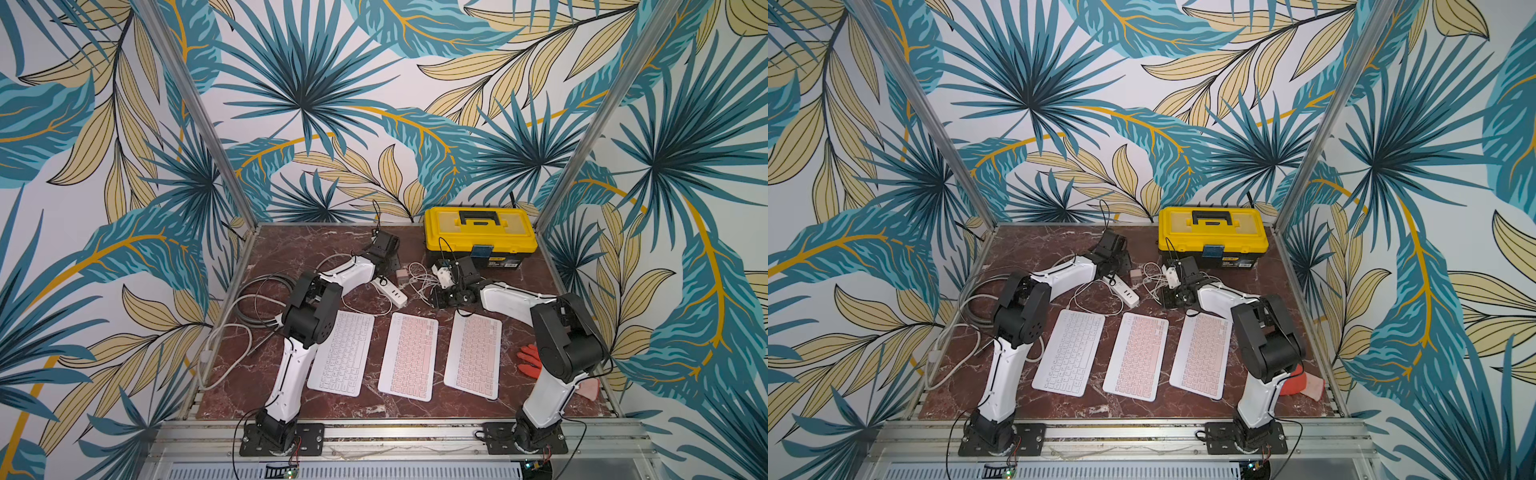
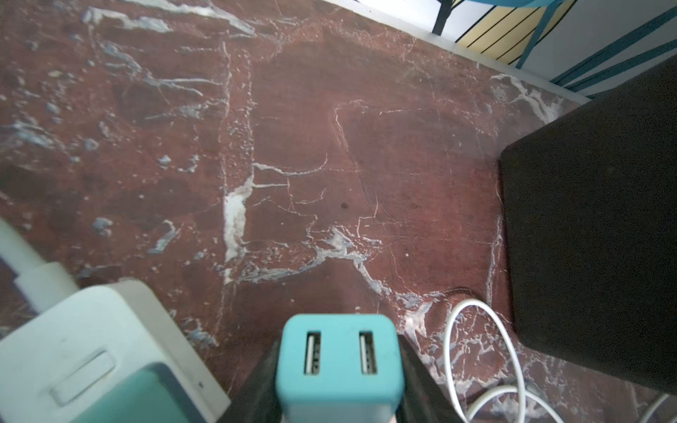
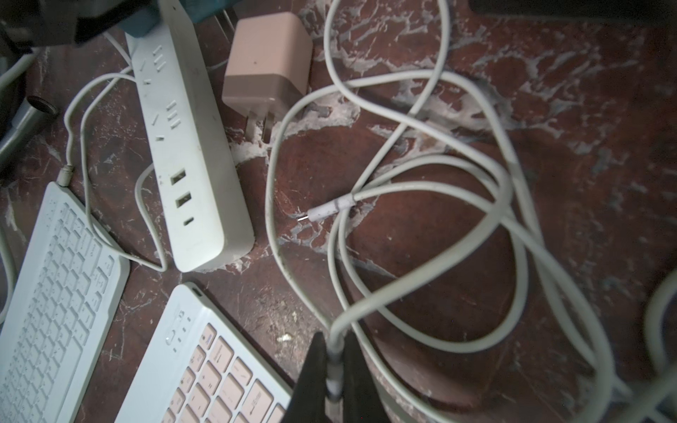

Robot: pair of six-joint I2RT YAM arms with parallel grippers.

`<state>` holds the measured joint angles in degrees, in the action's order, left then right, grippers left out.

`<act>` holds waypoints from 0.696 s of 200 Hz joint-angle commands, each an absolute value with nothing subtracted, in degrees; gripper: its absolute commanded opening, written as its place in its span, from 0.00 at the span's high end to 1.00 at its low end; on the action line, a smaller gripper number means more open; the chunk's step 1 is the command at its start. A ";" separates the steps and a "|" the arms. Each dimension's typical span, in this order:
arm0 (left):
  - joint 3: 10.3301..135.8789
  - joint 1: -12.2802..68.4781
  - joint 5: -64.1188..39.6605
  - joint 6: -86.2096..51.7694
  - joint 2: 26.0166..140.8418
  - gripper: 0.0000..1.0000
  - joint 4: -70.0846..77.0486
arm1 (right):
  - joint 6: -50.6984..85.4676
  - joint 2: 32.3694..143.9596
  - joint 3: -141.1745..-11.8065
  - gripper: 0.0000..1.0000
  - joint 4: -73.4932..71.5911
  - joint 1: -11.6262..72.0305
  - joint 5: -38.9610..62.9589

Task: Unplug the wireless keyboard
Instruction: Place the plug at the center of the board, then place the power cord at the center of the board.

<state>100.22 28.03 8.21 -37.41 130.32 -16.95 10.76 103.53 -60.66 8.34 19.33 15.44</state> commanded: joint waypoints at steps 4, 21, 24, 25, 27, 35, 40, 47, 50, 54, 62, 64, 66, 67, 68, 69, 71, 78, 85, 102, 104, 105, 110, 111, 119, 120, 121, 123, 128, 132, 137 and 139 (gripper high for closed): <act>99.18 26.71 12.97 -37.16 131.23 0.47 -24.61 | 12.24 104.14 -61.05 0.87 7.09 19.20 12.05; 96.99 25.75 13.87 -37.41 129.95 0.43 -24.61 | 11.80 102.72 -60.07 0.87 5.70 19.08 13.37; 96.59 25.64 13.97 -37.39 129.70 0.42 -24.57 | 11.69 102.37 -59.90 0.87 5.37 19.07 13.77; 96.41 25.61 14.06 -37.42 129.67 0.42 -24.54 | 11.65 102.25 -59.83 0.87 5.28 19.07 13.91; 96.15 25.45 14.13 -37.44 129.54 0.41 -24.57 | 11.57 102.05 -59.67 0.87 5.03 19.07 14.27; 95.35 25.06 14.09 -37.48 129.06 0.38 -24.61 | 11.26 100.92 -59.06 0.87 3.88 19.07 15.91; 94.87 24.76 13.87 -37.46 128.74 0.36 -24.54 | 11.17 100.12 -58.67 0.88 2.96 19.15 17.00; 94.36 24.49 13.32 -37.44 128.26 0.33 -24.54 | 10.87 99.15 -58.37 0.88 1.94 19.07 18.62; 94.23 24.44 13.09 -37.38 128.06 0.32 -24.55 | 10.77 98.75 -58.43 0.88 1.68 19.11 19.16; 94.14 24.41 12.61 -37.20 127.89 0.32 -24.52 | 10.66 98.32 -58.57 0.88 1.58 19.14 19.83; 94.04 24.30 11.87 -36.76 127.40 0.30 -24.52 | 10.46 97.48 -59.03 0.89 1.56 19.06 20.89; 94.04 24.27 11.62 -36.70 127.28 0.29 -24.59 | 10.39 97.25 -59.23 0.89 1.62 19.11 21.09; 93.93 24.28 11.30 -36.57 127.20 0.29 -24.54 | 10.27 97.11 -59.41 0.89 1.59 19.06 21.25; 93.94 24.27 11.19 -36.52 127.15 0.28 -24.53 | 10.23 97.03 -59.50 0.89 1.59 19.07 21.30; 93.95 24.26 11.04 -36.46 127.07 0.28 -24.53 | 10.21 96.90 -59.59 0.89 1.67 19.11 21.37; 94.00 24.30 10.84 -36.42 127.04 0.28 -24.57 | 10.20 96.79 -59.72 0.89 1.67 19.09 21.41; 94.03 24.29 10.64 -36.22 126.95 0.28 -24.53 | 10.13 96.64 -59.86 0.89 1.74 19.08 21.55; 94.04 24.26 9.34 -35.96 126.51 0.27 -24.52 | 9.84 96.06 -60.61 0.89 1.84 19.08 21.79; 94.04 24.24 8.39 -35.77 126.11 0.26 -24.53 | 9.58 95.66 -61.65 0.89 2.45 19.07 21.52; 93.74 24.18 6.47 -35.68 124.73 0.25 -24.48 | 8.70 95.27 -64.38 0.89 3.92 19.08 20.74; 93.77 24.24 6.25 -35.68 124.55 0.25 -24.49 | 8.63 95.34 -64.68 0.89 4.06 19.08 20.63; 93.73 24.25 6.20 -35.64 124.46 0.25 -24.51 | 8.54 95.35 -64.86 0.89 4.09 19.03 20.60; 93.58 24.21 5.61 -35.68 124.06 0.24 -24.46 | 8.25 95.51 -65.72 0.89 4.46 19.07 20.57; 93.55 24.19 5.53 -35.68 123.91 0.24 -24.49 | 8.17 95.52 -65.91 0.89 4.56 19.07 20.57; 93.28 24.20 4.93 -35.81 123.05 0.24 -24.57 | 7.67 95.94 -67.53 0.89 5.62 19.09 20.86; 93.22 24.18 4.84 -35.79 122.96 0.24 -24.59 | 7.66 96.00 -67.69 0.89 5.71 19.08 20.89; 93.19 24.22 4.75 -35.78 122.87 0.24 -24.55 | 7.65 96.03 -67.86 0.89 5.80 19.12 20.95; 93.17 24.25 4.57 -35.84 122.59 0.24 -24.53 | 7.60 96.12 -68.23 0.89 5.98 19.15 21.04; 93.09 24.25 4.18 -35.65 122.05 0.24 -24.51 | 7.46 96.31 -68.96 0.89 6.35 19.16 21.11; 93.08 24.21 3.83 -35.48 121.66 0.23 -24.44 | 7.39 96.39 -69.62 0.89 6.58 19.16 21.25; 93.07 24.24 3.78 -35.30 121.12 0.23 -24.43 | 7.41 96.36 -70.21 0.89 6.68 19.16 21.37; 93.03 24.25 3.78 -35.17 120.90 0.23 -24.48 | 7.41 96.34 -70.44 0.89 6.68 19.16 21.36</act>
